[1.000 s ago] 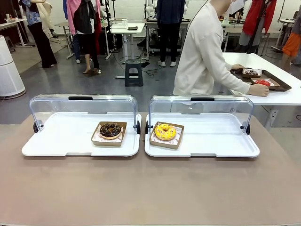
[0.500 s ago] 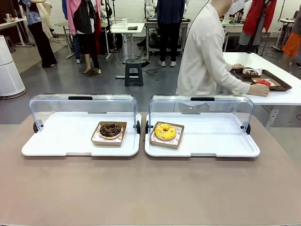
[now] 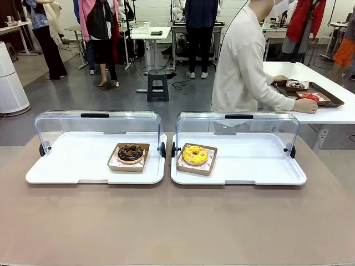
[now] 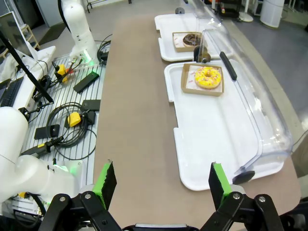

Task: Provide the desired donut to the person.
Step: Place the picked Paper togo box onto the Handle tray extended by the person.

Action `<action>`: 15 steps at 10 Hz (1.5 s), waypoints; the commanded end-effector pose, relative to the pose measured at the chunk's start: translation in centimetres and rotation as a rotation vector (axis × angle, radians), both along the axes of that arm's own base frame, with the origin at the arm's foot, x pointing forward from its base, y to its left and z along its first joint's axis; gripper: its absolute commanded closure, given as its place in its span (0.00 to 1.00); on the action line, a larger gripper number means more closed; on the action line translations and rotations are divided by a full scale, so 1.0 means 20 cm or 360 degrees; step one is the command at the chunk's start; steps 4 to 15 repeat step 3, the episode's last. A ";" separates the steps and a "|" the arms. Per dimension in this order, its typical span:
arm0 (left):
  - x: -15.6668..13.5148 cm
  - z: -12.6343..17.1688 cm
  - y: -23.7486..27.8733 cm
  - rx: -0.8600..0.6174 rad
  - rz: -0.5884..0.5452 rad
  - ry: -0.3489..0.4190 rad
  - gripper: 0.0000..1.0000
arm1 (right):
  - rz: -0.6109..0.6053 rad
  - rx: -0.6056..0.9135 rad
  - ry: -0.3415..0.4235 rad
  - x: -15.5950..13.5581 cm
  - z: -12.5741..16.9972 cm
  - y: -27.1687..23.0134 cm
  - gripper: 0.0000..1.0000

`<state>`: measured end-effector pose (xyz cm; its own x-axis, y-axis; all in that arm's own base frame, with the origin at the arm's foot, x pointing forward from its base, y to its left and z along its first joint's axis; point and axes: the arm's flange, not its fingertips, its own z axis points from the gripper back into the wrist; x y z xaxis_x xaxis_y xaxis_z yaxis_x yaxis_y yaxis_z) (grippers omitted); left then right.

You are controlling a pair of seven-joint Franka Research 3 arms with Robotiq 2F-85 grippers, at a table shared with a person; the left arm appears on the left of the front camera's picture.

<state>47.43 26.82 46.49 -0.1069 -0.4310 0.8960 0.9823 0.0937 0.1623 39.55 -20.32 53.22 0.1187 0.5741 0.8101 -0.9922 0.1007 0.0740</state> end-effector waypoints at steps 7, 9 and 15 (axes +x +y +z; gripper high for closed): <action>-0.01 0.01 -0.01 -0.0003 -0.0003 -0.0007 0.00 | 0.0010 0.0018 -0.0003 0.00 0.00 0.00 0.00; -0.01 0.01 -0.01 -0.0003 -0.0003 -0.0007 0.00 | 0.0010 0.0018 -0.0003 0.00 0.00 0.00 0.00; -0.01 0.01 -0.01 -0.0003 -0.0003 -0.0007 0.00 | 0.0010 0.0018 -0.0003 0.00 0.00 0.00 0.00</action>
